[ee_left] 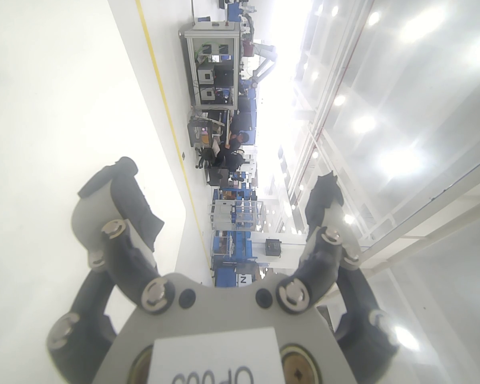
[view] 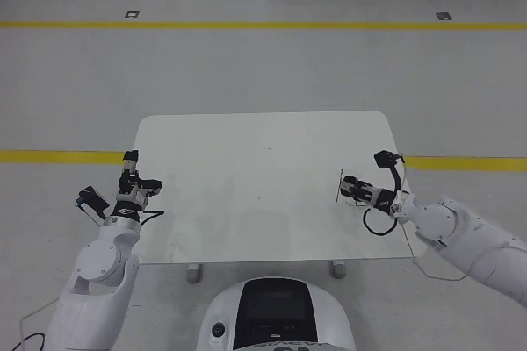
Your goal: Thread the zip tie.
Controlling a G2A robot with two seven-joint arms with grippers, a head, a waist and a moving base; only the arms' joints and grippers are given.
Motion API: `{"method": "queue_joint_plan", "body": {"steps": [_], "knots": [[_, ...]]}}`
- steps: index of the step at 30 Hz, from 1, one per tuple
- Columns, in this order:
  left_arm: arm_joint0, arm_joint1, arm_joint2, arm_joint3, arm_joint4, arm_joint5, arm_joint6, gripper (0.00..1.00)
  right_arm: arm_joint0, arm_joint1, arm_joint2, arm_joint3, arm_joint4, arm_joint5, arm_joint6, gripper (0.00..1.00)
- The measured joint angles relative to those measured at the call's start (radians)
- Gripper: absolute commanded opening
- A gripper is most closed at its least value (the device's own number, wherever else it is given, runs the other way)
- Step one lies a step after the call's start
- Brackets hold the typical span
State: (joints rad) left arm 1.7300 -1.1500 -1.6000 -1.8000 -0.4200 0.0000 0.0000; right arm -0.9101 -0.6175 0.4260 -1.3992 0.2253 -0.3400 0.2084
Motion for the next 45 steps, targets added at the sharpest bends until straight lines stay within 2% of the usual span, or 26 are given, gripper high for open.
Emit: {"method": "queue_joint_plan", "body": {"steps": [3,12,16,20,24,29,32,45], "knots": [[0.000,0.000,0.000,0.000,0.000,0.000,0.000,1.00,-0.042,0.003,0.043,-0.009,0.013,0.000,0.023,0.00],[0.000,0.000,0.000,0.000,0.000,0.000,0.000,1.00,-0.044,0.002,0.043,-0.009,0.016,0.000,0.021,0.00],[0.000,0.000,0.000,0.000,0.000,0.000,0.000,1.00,-0.081,-0.007,0.075,-0.021,0.091,0.000,-0.019,0.00],[0.000,0.000,0.000,0.000,0.000,0.000,0.000,1.00,-0.140,-0.018,0.139,-0.047,0.217,0.000,-0.061,0.00],[0.000,0.000,0.000,0.000,0.000,0.000,0.000,1.00,-0.203,-0.037,0.211,-0.072,0.298,0.000,-0.066,0.00],[0.000,0.000,0.000,0.000,0.000,0.000,0.000,1.00,-0.282,-0.069,0.320,-0.083,0.345,0.000,0.004,0.00],[0.000,0.000,0.000,0.000,0.000,0.000,0.000,1.00,-0.309,-0.085,0.376,-0.077,0.353,0.000,0.052,0.00],[0.000,0.000,0.000,0.000,0.000,0.000,0.000,1.00,-0.309,-0.085,0.375,-0.077,0.354,0.000,0.051,0.00]]}}
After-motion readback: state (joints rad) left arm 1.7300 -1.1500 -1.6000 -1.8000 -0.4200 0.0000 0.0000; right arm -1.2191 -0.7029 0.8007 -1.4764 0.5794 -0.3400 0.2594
